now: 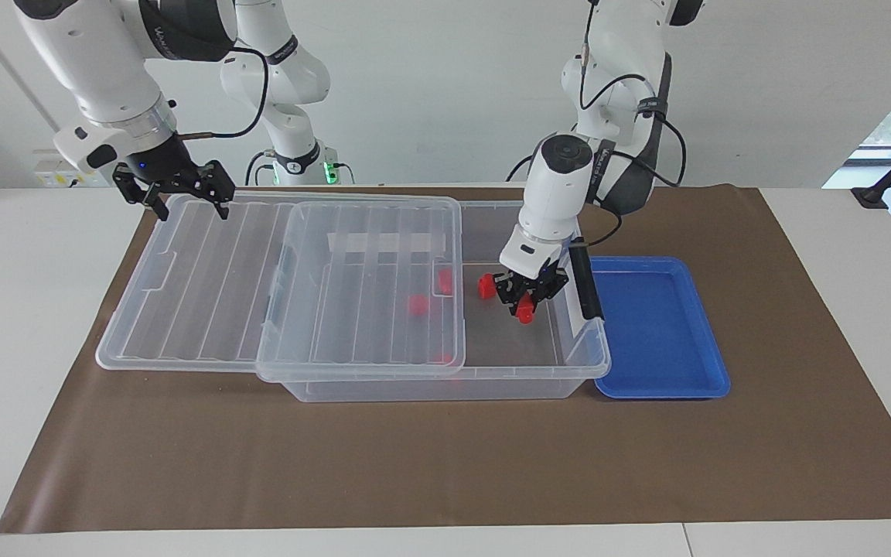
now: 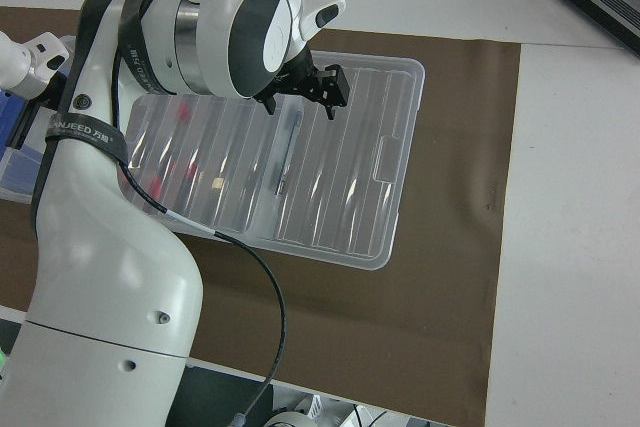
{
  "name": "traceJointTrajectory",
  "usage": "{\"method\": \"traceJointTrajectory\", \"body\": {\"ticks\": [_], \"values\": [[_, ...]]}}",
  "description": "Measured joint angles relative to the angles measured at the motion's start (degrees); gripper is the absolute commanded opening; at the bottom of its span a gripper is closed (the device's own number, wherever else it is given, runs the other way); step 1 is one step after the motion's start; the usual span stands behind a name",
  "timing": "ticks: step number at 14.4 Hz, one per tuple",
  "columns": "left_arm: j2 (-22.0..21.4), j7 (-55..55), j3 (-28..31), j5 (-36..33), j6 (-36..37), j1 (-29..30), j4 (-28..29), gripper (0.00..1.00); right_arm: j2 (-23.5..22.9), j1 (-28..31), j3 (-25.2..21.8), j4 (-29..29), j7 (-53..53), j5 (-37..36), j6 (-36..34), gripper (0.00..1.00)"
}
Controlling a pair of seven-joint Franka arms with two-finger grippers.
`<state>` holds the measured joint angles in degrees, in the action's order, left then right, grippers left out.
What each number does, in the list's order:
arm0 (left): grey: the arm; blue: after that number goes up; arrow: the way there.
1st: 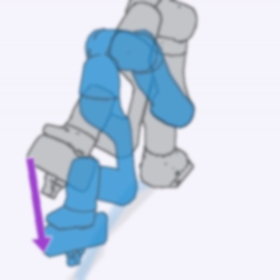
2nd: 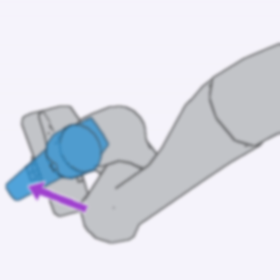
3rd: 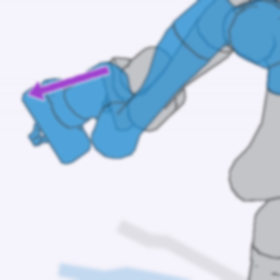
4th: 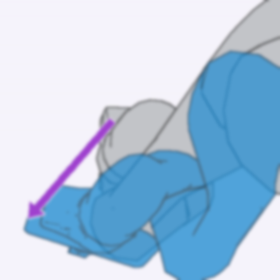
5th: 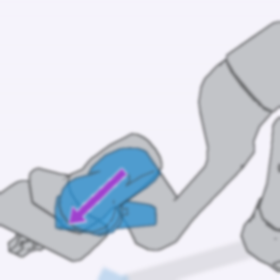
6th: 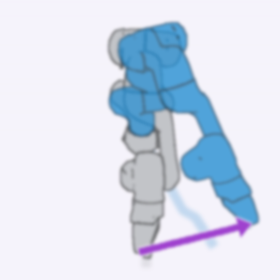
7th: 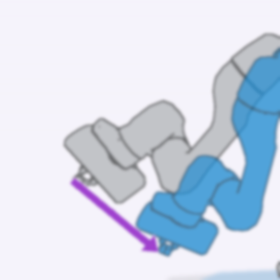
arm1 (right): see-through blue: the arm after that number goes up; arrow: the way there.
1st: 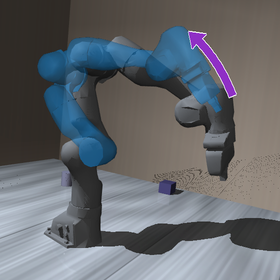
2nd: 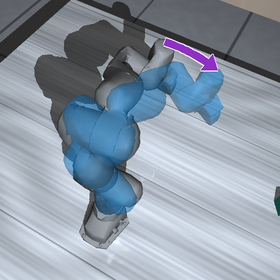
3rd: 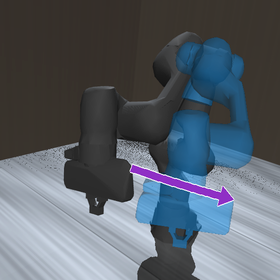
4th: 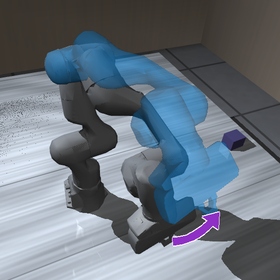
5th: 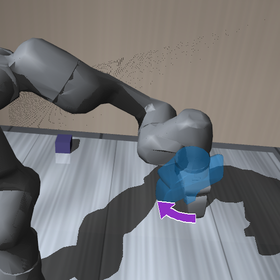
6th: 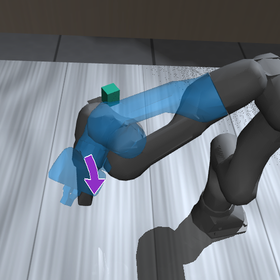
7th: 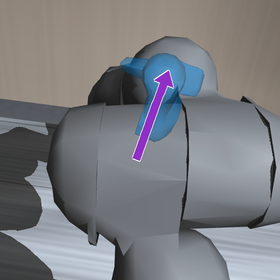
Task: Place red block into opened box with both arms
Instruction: 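Carry the red block into the open box and lower it with the left gripper, then open the left gripper to release the block and withdraw it to rest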
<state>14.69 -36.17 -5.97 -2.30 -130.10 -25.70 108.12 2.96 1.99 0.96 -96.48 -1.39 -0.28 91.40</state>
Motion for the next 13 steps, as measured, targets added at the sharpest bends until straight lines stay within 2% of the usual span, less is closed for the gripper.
{"method": "traceJointTrajectory", "body": {"ticks": [5, 6, 7, 8, 13], "values": [[5.84, -0.05, -0.06, -1.0, -5.93, -0.53, 0.45, 0.0, 0.0, 0.21, -0.02, -0.03, 0.0, 0.0, 0.0, 1.0], [6.37, -0.05, 0.03, -1.0, -6.48, -0.51, 0.44, 0.4, 0.0, 0.29, -0.02, -0.06, 0.0, 0.0, 0.0, 1.0], [6.57, -0.05, 0.08, -1.01, -6.79, -0.45, 0.43, 0.9, 0.0, 0.38, -0.02, -0.1, 0.0, 0.0, 0.0, 1.0], [6.57, -0.05, 0.09, -1.03, -7.06, -0.39, 0.42, 1.0, 0.0, 0.4, -0.02, -0.13, 0.0, 0.0, 0.0, 1.0], [4.8, -0.05, 0.24, -1.07, -6.86, -0.24, -0.78, 1.0, 0.0, 0.47, -0.02, -0.29, 0.0, 0.0, 0.0, 1.0]]}}
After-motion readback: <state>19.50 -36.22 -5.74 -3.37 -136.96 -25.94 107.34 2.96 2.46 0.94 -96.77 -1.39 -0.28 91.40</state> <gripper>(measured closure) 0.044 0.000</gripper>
